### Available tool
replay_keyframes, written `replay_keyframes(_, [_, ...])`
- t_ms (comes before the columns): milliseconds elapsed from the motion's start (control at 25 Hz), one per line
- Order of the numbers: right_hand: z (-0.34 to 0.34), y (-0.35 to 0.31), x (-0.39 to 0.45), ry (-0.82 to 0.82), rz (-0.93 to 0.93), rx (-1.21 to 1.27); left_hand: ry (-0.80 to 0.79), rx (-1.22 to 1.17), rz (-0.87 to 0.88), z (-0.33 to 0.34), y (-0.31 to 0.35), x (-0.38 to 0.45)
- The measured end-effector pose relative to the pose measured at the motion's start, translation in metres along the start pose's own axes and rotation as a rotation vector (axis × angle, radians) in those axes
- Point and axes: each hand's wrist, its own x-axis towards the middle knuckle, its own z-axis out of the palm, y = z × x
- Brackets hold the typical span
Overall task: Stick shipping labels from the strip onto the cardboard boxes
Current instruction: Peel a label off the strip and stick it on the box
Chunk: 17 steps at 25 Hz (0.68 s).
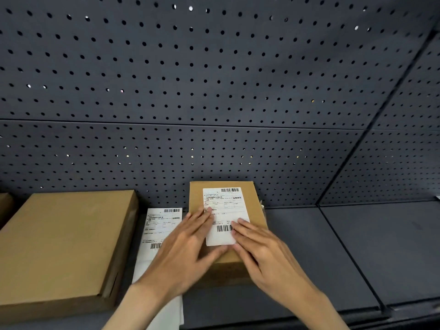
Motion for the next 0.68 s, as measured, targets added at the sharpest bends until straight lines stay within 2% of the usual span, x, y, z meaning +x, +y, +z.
replay_keyframes(160, [0.013, -0.002, -0.009, 0.137, 0.031, 0.061, 0.097, -0.087, -0.05, 0.013, -0.001, -0.011])
replay_keyframes(240, [0.018, -0.002, -0.014, 0.265, 0.1, 0.098, 0.18, -0.27, -0.174, 0.019, -0.005, -0.018])
replay_keyframes(320, [0.019, -0.001, -0.02, 0.387, 0.394, 0.307, 0.235, -0.699, -0.415, 0.022, -0.002, -0.024])
replay_keyframes(400, [0.016, -0.007, -0.022, 0.349, 0.78, 0.723, 0.218, -1.129, -0.603, 0.033, 0.005, -0.023])
replay_keyframes(440, [0.018, -0.009, -0.022, 0.316, 0.895, 0.934, 0.21, -1.224, -0.647, 0.04, 0.008, -0.021])
replay_keyframes(520, [0.019, -0.014, -0.021, 0.31, 0.969, 1.153, 0.214, -1.314, -0.692, 0.053, 0.019, -0.018])
replay_keyframes(680, [-0.005, 0.012, -0.032, 0.477, 0.995, 1.168, 0.244, -1.335, -0.669, 0.066, 0.067, 0.0])
